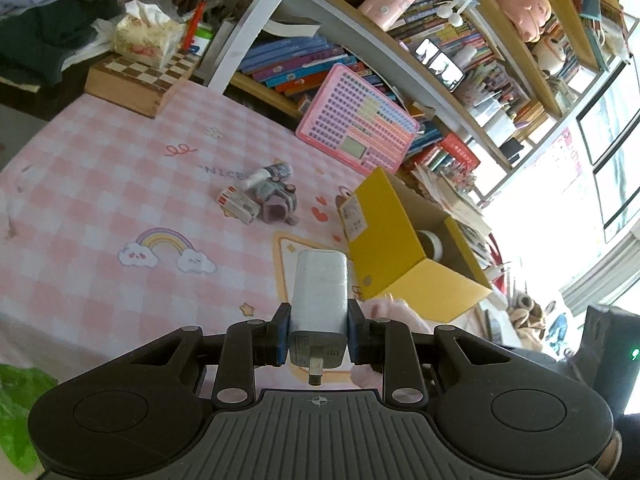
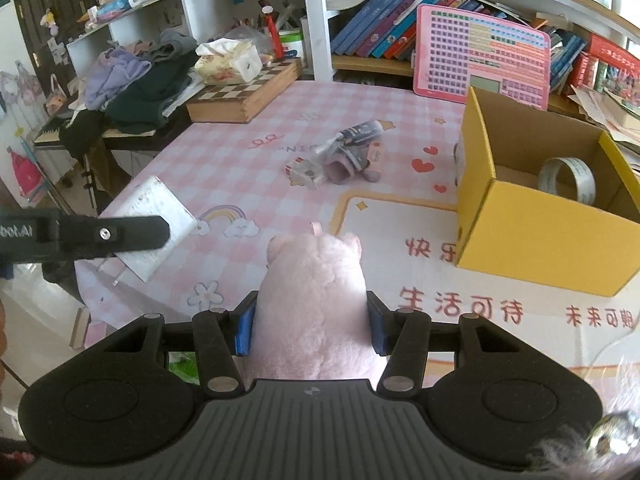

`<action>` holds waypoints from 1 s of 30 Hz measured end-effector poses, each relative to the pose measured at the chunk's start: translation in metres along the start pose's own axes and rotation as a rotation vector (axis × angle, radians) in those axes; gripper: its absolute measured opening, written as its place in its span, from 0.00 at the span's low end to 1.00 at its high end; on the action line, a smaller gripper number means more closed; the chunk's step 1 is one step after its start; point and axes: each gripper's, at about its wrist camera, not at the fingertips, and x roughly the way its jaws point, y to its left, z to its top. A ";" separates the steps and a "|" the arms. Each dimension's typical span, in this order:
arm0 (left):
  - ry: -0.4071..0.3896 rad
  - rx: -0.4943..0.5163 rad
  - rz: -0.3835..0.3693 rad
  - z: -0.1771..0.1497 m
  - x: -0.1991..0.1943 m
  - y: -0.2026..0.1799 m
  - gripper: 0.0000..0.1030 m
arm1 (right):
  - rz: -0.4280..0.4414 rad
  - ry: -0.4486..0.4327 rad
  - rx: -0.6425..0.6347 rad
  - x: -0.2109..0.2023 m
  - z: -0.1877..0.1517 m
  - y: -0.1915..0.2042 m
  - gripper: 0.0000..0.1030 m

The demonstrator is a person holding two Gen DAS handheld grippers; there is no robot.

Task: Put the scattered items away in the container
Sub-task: 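Lift the plush and charger in both grippers and carry toward the yellow box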

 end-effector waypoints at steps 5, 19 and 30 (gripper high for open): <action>0.023 0.010 -0.033 -0.004 0.002 -0.009 0.25 | -0.028 -0.004 0.044 -0.011 -0.016 -0.009 0.49; 0.076 0.053 -0.119 -0.015 0.012 -0.038 0.25 | -0.121 -0.015 0.104 -0.040 -0.038 -0.032 0.49; 0.126 0.101 -0.173 -0.019 0.035 -0.068 0.25 | -0.197 -0.020 0.196 -0.061 -0.061 -0.064 0.49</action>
